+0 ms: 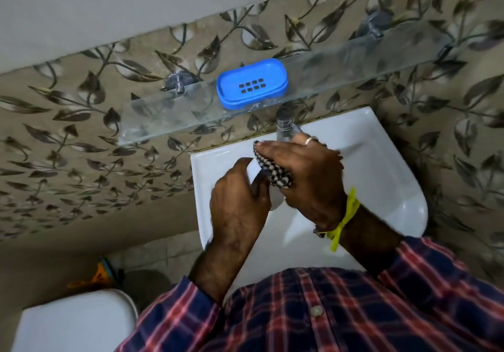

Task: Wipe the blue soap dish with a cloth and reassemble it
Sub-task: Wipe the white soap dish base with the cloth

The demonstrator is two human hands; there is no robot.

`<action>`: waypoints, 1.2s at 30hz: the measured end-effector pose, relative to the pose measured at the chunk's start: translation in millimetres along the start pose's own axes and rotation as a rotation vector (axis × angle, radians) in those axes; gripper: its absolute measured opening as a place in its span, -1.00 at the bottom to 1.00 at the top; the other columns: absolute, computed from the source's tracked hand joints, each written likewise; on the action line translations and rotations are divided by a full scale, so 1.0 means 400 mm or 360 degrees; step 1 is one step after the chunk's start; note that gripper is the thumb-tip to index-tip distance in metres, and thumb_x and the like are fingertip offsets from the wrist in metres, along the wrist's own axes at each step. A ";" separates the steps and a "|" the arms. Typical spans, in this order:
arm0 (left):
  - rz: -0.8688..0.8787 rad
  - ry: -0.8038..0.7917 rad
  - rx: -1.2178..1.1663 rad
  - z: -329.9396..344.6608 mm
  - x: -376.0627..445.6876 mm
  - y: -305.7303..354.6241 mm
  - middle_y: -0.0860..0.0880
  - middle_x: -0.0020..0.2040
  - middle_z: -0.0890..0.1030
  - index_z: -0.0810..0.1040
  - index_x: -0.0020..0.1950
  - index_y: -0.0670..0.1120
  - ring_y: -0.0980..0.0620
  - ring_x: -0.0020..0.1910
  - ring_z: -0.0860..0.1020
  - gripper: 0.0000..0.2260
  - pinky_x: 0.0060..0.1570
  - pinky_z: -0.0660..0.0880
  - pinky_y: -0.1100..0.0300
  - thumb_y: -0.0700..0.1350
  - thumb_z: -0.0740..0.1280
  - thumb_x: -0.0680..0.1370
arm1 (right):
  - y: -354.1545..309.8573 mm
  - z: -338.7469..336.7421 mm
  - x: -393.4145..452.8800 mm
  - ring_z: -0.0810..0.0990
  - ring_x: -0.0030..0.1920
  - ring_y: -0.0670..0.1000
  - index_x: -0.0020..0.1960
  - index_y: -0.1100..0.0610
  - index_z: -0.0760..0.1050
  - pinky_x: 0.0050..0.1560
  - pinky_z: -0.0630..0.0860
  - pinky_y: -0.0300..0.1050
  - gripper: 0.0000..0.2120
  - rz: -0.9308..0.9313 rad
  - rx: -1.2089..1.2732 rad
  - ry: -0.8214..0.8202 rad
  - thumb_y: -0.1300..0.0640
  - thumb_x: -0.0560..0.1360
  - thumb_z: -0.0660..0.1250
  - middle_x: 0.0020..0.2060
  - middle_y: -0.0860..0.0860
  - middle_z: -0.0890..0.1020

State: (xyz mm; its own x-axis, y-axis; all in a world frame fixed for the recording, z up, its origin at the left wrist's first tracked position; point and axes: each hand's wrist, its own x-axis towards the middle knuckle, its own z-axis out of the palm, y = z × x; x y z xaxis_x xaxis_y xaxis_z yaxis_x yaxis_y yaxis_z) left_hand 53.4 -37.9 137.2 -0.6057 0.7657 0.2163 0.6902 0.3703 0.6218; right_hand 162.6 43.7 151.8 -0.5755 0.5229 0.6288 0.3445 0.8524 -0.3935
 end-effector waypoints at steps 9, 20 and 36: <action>-0.0098 0.0102 -0.0269 -0.008 0.012 -0.005 0.01 -0.36 0.58 0.62 -0.21 -0.09 -0.12 -0.30 0.58 -0.87 -0.30 0.46 0.12 -0.08 0.48 0.50 | 0.003 0.008 -0.032 0.66 -0.02 0.09 0.16 0.20 0.67 0.05 0.52 -0.15 -0.66 0.0421 0.0206 0.0058 0.29 0.39 0.38 0.00 0.06 0.74; -0.0369 -0.0034 -0.0692 -0.010 0.007 -0.014 -0.06 -0.16 0.71 0.70 -0.03 -0.13 -0.10 -0.15 0.67 -0.88 -0.14 0.63 -0.08 -0.09 0.51 0.51 | 0.036 0.023 -0.049 0.69 -0.16 0.17 0.07 0.22 0.69 -0.03 0.56 -0.07 -0.71 0.0256 0.0034 0.0104 0.38 0.39 0.37 -0.07 0.08 0.76; 0.0034 0.0098 -0.0189 -0.067 0.025 -0.012 0.03 -0.16 0.72 0.69 -0.08 -0.05 -0.03 -0.16 0.67 -0.96 -0.12 0.54 0.17 -0.14 0.49 0.49 | 0.036 0.021 -0.032 0.67 -0.07 0.16 0.08 0.23 0.69 0.06 0.57 -0.01 -0.70 0.0173 -0.0011 0.0119 0.39 0.39 0.39 -0.02 0.11 0.74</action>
State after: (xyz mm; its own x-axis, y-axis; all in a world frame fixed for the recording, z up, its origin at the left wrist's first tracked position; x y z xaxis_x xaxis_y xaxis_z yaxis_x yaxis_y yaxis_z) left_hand 33.5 -46.3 156.4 -0.6172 0.7376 0.2740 0.6535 0.2865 0.7006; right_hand 168.7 49.0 132.5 -0.4777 0.6114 0.6309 0.4071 0.7904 -0.4577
